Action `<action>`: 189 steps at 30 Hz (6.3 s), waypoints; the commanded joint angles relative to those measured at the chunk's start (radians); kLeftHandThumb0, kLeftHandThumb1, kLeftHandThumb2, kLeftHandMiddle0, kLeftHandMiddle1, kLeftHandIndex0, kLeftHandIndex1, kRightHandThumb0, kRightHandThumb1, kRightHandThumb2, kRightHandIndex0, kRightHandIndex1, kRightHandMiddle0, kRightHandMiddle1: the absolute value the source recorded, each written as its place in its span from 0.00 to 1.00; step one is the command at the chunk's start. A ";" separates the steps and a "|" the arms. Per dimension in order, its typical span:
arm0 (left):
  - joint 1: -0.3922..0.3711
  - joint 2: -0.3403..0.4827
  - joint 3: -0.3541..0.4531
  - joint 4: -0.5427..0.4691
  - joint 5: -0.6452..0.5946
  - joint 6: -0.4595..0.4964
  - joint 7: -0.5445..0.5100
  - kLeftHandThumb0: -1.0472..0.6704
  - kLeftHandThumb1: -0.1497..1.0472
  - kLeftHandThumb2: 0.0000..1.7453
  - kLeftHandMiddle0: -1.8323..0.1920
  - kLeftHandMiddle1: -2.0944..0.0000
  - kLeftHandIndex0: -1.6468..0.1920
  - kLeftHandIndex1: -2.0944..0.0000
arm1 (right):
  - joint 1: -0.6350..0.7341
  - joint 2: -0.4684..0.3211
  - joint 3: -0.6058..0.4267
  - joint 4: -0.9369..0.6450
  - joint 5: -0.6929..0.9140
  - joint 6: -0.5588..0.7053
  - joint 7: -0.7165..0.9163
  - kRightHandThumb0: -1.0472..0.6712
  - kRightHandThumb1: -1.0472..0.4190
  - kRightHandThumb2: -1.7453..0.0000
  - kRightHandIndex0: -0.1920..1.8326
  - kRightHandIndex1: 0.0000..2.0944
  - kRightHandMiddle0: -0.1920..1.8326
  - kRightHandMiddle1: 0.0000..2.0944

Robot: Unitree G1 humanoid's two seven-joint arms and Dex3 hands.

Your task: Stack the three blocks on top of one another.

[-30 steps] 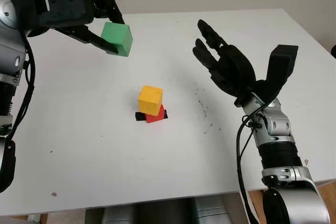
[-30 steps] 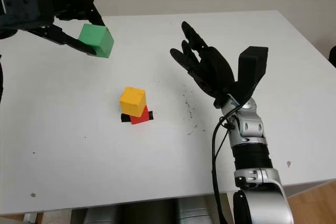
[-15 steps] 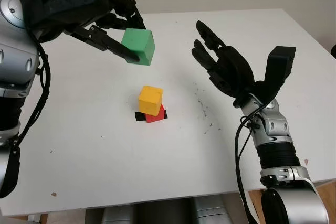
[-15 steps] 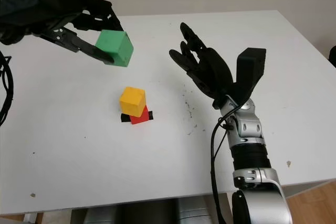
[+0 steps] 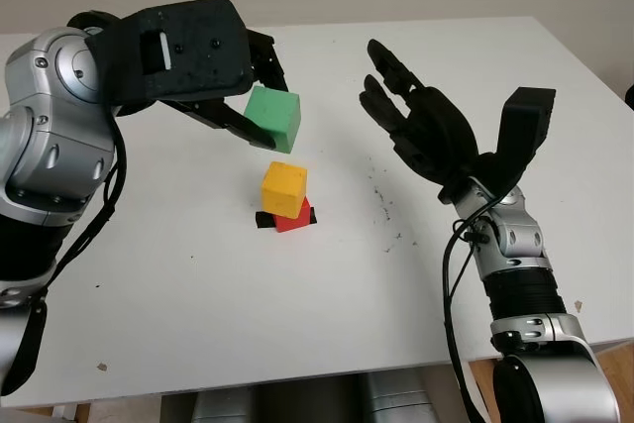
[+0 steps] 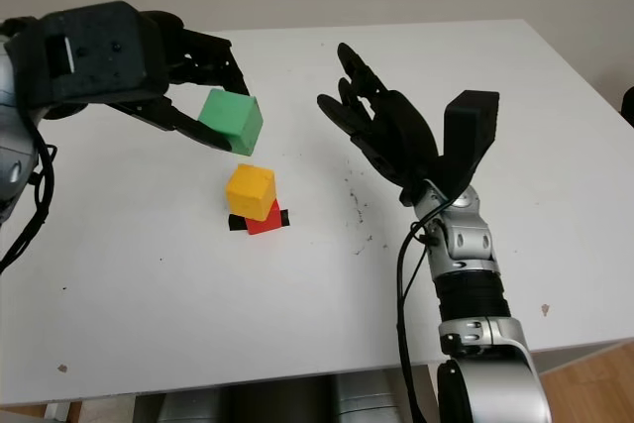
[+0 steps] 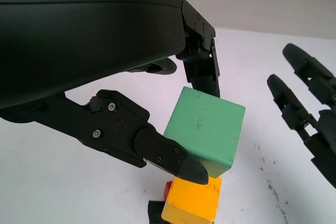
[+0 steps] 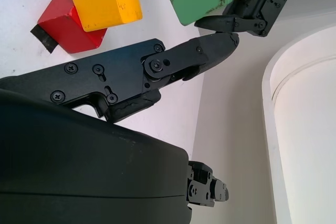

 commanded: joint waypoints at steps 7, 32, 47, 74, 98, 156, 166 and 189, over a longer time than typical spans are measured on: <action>-0.018 -0.007 -0.019 -0.010 -0.001 0.004 -0.017 0.42 0.94 0.03 0.73 0.97 0.71 0.21 | -0.003 -0.001 -0.004 -0.011 0.002 -0.014 -0.004 0.23 0.02 0.97 0.00 0.00 0.06 0.02; 0.000 -0.037 -0.066 -0.018 0.001 0.107 -0.043 0.39 0.94 0.03 0.72 0.97 0.69 0.19 | 0.008 -0.002 -0.007 -0.028 0.015 0.005 -0.006 0.23 0.02 0.97 0.00 0.00 0.07 0.02; 0.019 -0.025 -0.062 -0.020 -0.008 0.055 -0.029 0.40 0.94 0.03 0.72 0.97 0.69 0.18 | 0.012 -0.002 -0.010 -0.035 0.017 0.010 -0.009 0.23 0.02 0.97 0.00 0.00 0.07 0.03; 0.036 -0.033 -0.053 -0.004 0.010 0.023 -0.016 0.40 0.93 0.03 0.72 0.97 0.70 0.17 | 0.020 0.000 -0.007 -0.041 0.016 0.010 -0.013 0.23 0.02 0.97 0.00 0.00 0.07 0.03; 0.047 -0.040 -0.061 0.033 -0.007 -0.033 -0.003 0.40 0.93 0.03 0.72 0.97 0.69 0.14 | 0.030 -0.006 -0.005 -0.060 0.009 0.014 -0.015 0.23 0.02 0.97 0.00 0.00 0.07 0.03; 0.059 -0.065 0.124 -0.095 -0.132 0.117 0.105 0.06 1.00 0.37 1.00 1.00 1.00 1.00 | 0.022 0.000 -0.005 -0.044 0.007 0.006 -0.019 0.22 0.02 0.97 0.00 0.00 0.07 0.02; 0.188 -0.261 0.491 -0.157 -0.255 0.150 0.490 0.08 1.00 0.36 1.00 1.00 1.00 1.00 | 0.023 -0.001 -0.002 -0.026 -0.019 -0.043 -0.042 0.13 0.00 0.83 0.00 0.00 0.02 0.01; 0.708 -0.516 0.545 0.046 -0.309 -0.514 0.894 0.12 1.00 0.38 1.00 1.00 0.99 0.99 | 0.028 0.025 0.022 0.052 -0.067 -0.075 -0.082 0.12 0.00 0.60 0.00 0.00 0.00 0.00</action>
